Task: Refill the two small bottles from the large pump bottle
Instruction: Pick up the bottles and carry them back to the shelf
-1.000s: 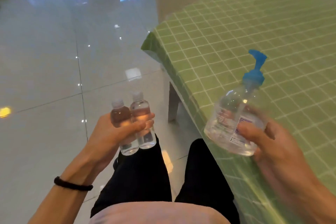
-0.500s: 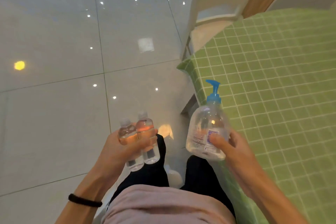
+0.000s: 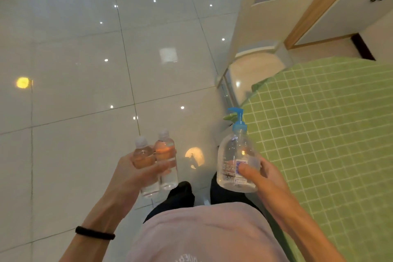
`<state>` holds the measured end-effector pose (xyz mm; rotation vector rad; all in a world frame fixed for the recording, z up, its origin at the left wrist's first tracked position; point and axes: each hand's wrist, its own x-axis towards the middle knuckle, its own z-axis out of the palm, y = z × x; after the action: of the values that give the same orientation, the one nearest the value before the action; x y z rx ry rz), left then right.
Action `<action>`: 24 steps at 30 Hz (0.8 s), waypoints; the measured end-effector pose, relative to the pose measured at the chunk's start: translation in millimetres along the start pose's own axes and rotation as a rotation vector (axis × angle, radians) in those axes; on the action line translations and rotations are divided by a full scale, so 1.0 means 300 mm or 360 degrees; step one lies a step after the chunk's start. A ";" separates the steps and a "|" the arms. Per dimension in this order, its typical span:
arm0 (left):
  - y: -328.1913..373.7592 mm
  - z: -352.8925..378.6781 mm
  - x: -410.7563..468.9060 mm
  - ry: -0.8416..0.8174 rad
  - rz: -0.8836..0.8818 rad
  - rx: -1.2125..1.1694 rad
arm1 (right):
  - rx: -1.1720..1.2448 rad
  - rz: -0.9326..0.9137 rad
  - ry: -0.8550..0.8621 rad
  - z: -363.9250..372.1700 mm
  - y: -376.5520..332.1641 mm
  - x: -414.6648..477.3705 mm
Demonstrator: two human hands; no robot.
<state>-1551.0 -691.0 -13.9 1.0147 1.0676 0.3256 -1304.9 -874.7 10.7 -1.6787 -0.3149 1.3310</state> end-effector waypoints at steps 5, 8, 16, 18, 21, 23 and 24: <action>0.131 0.054 0.147 -0.0116 -0.0006 0.0055 | 0.0091 -0.0030 0.0099 -0.049 -0.097 0.070; 0.203 0.103 0.248 -0.0173 -0.0013 0.0118 | 0.0149 0.0003 0.0173 -0.093 -0.138 0.141; 0.450 0.212 0.528 -0.0148 -0.0012 0.0095 | 0.0280 0.0038 0.0153 -0.175 -0.349 0.431; 0.525 0.223 0.599 -0.0109 0.0019 0.0093 | 0.0257 0.0030 0.0127 -0.187 -0.430 0.512; 0.619 0.203 0.704 -0.0040 0.0049 0.0067 | 0.0166 0.0010 0.0115 -0.183 -0.551 0.658; 0.666 0.169 0.753 0.0013 0.0052 0.0024 | 0.0126 0.0004 0.0080 -0.168 -0.621 0.750; 0.691 0.150 0.775 0.0042 0.0051 -0.0001 | 0.0100 0.0007 0.0054 -0.158 -0.659 0.792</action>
<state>-1352.1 -450.4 27.1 1.0299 1.0758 0.3661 -1108.5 -631.6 15.8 -1.6487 -0.2471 1.3013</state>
